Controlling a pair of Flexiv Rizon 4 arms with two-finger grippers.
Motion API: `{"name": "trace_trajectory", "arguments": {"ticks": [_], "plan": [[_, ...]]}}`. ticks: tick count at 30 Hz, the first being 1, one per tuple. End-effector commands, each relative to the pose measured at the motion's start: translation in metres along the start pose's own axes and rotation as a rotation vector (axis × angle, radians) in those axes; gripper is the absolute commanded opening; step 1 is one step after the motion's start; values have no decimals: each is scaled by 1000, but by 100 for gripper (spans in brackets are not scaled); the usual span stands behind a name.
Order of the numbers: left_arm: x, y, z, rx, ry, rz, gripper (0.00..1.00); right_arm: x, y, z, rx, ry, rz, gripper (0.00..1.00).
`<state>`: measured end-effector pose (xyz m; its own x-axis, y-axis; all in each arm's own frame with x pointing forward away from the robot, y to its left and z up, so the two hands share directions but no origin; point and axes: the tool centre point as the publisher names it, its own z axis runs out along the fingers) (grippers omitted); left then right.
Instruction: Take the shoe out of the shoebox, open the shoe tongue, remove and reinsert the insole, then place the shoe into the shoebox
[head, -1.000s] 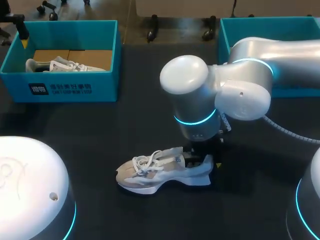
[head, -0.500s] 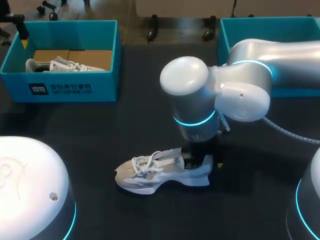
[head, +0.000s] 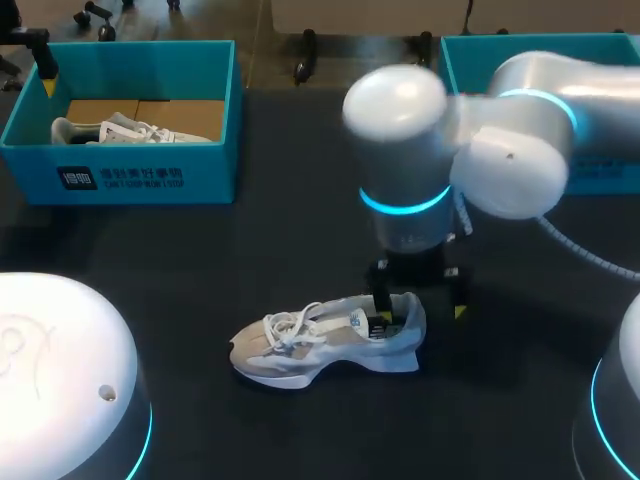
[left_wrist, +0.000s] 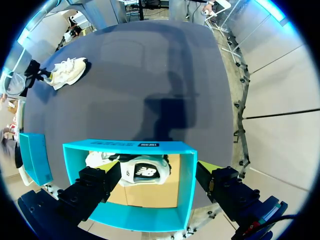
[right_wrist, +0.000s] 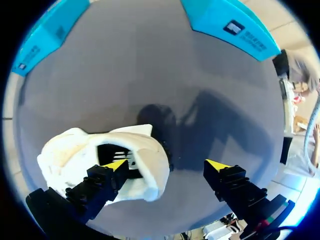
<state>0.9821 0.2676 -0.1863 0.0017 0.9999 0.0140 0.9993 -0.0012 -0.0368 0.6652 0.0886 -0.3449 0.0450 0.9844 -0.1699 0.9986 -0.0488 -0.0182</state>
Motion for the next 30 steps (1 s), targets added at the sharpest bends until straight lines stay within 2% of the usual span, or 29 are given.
{"name": "trace_trajectory", "arguments": {"ticks": [1, 8, 17, 18, 20, 21, 22, 30], "plan": [[0, 0, -1, 1, 3, 1, 100, -39, -3, -24, -24, 220, -52, 100], [0, 0, -1, 1, 3, 1, 100, -57, -2, -43, -45, 458, -221, 100], [0, 0, -1, 1, 3, 1, 100, -72, 1, -40, -81, 661, -462, 100], [0, 0, -1, 1, 3, 1, 100, -73, 2, -40, -94, 702, -502, 100], [0, 0, -1, 1, 3, 1, 100, -74, 2, -39, -144, 854, -628, 100], [0, 0, -1, 1, 3, 1, 100, -76, 1, -38, -172, 877, -703, 100], [0, 0, -1, 1, 3, 1, 100, -72, 1, -34, -162, 804, -745, 100], [0, 0, -1, 1, 3, 1, 100, -72, 1, -34, -162, 804, -745, 100]]}}
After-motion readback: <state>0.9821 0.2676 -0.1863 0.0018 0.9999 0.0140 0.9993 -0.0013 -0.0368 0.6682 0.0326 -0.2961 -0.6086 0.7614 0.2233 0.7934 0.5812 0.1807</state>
